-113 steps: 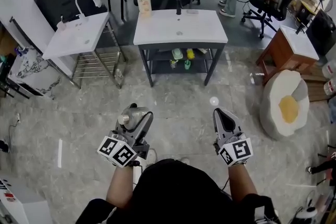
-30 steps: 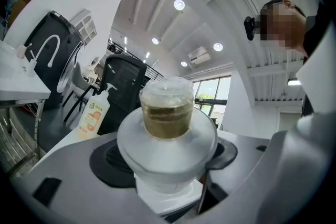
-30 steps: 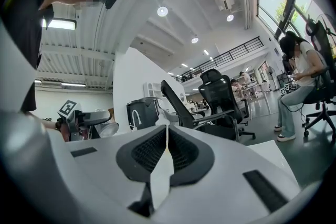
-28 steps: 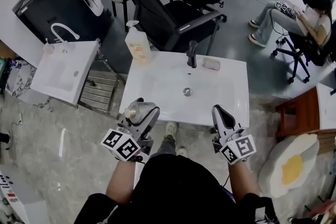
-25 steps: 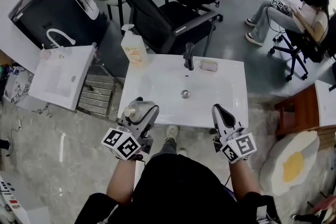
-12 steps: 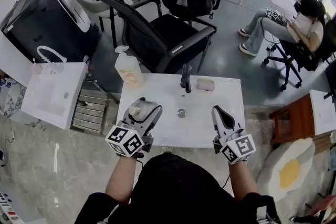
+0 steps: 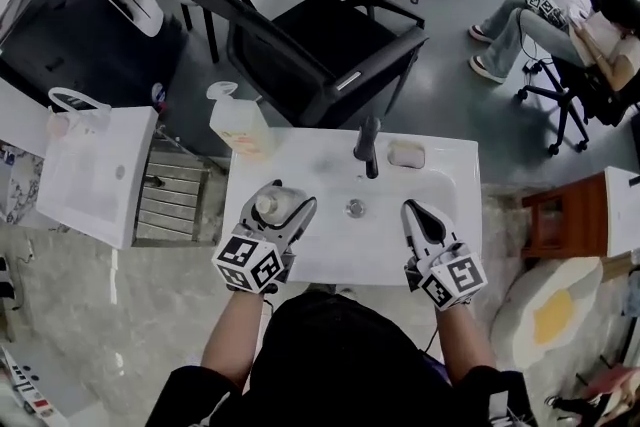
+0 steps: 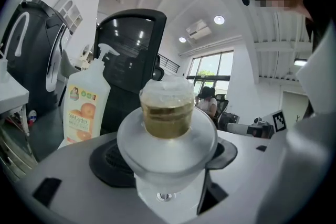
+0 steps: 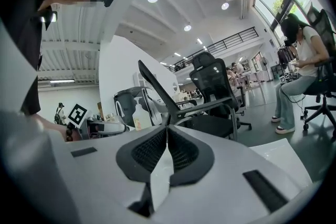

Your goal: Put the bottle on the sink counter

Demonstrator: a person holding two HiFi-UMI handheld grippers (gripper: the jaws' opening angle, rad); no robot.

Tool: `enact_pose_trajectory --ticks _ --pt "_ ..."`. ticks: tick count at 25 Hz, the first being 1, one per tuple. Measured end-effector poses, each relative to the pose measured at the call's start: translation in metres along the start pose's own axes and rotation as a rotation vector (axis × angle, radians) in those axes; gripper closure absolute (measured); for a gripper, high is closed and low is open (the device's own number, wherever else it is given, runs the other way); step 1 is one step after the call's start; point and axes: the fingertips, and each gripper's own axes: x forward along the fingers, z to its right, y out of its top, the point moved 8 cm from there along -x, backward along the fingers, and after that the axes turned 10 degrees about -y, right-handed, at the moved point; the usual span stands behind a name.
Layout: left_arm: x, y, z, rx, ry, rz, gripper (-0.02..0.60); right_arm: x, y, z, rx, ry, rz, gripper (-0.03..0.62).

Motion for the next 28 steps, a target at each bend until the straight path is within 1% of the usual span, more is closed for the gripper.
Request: enact_pose_trajectory --ticks 2,5,8,13,17,23,28 --pt "0.004 -0.007 -0.008 -0.001 0.015 -0.039 0.232 0.005 -0.008 -0.002 0.01 -0.005 -0.035 0.562" --pt "0.018 -0.017 -0.025 0.034 0.053 -0.109 0.232 0.017 -0.017 -0.003 0.014 -0.001 -0.08 0.562" --pt "0.034 -0.026 -0.045 0.046 0.061 -0.152 0.232 0.03 -0.025 -0.003 0.011 -0.005 -0.109 0.562" --pt "0.055 -0.032 -0.069 0.045 0.062 -0.184 0.232 0.043 -0.03 0.004 0.024 -0.042 -0.134 0.562" --pt "0.068 -0.038 -0.082 0.049 0.071 -0.207 0.232 0.047 -0.037 0.012 0.037 -0.09 -0.153 0.562" --pt "0.098 -0.045 -0.1 0.105 0.059 -0.262 0.232 0.047 -0.046 0.016 0.05 -0.143 -0.181 0.562" --pt "0.111 -0.055 -0.114 0.109 0.08 -0.292 0.232 0.043 -0.052 0.021 0.063 -0.19 -0.194 0.562"
